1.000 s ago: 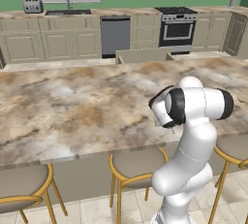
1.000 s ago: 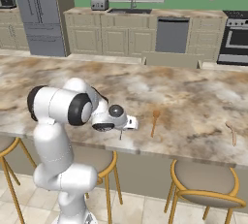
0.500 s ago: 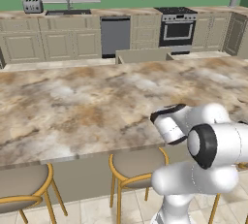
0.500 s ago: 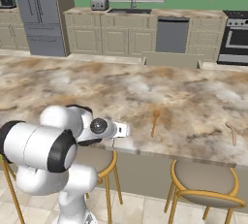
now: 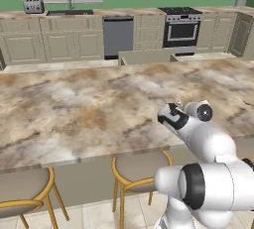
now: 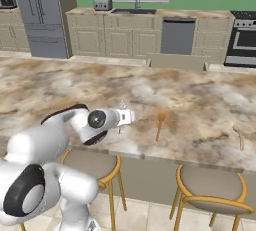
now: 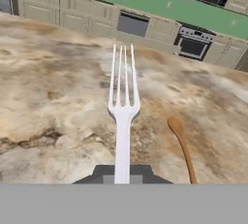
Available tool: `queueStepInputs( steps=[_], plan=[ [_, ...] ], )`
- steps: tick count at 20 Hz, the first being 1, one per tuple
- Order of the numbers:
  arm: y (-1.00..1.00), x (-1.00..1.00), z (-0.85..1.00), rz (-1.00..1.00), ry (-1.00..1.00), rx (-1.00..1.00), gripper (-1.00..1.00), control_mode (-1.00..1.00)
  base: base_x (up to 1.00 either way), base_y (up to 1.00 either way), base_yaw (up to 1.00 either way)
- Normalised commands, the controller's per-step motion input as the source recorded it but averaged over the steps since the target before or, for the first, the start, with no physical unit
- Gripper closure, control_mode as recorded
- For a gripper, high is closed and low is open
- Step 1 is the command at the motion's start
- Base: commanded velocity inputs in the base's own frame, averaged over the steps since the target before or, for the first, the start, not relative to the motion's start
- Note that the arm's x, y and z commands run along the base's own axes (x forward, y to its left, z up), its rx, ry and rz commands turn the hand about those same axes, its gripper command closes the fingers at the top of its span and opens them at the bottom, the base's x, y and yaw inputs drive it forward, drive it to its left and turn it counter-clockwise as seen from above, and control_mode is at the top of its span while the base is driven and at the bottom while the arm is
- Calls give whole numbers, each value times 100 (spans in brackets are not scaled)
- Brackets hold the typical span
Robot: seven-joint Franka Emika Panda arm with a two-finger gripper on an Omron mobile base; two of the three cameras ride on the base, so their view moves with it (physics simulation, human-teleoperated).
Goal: Pick up the metallic utensils from the counter and place them in the open drawer. Make sure not to pick up any wooden utensils.
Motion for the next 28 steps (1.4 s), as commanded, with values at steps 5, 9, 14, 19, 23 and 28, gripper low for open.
queueStepInputs(
  steps=[5, 9, 14, 19, 23, 28],
  plan=[
    [-12, -28, 100, 9, 4, 7, 100, -100, 0, 0, 0],
    [1, -22, 100, 8, 17, 16, 100, -100, 0, 0, 0],
    [37, -32, 56, 7, 23, 17, 100, -100, 0, 0, 0],
    [53, -25, 0, 7, 16, 4, 100, -100, 0, 0, 0],
    [12, -26, -41, 0, 2, -4, 100, -100, 0, 0, 0],
    [0, -54, -11, -4, -8, -4, 100, -100, 0, 0, 0]
  ],
)
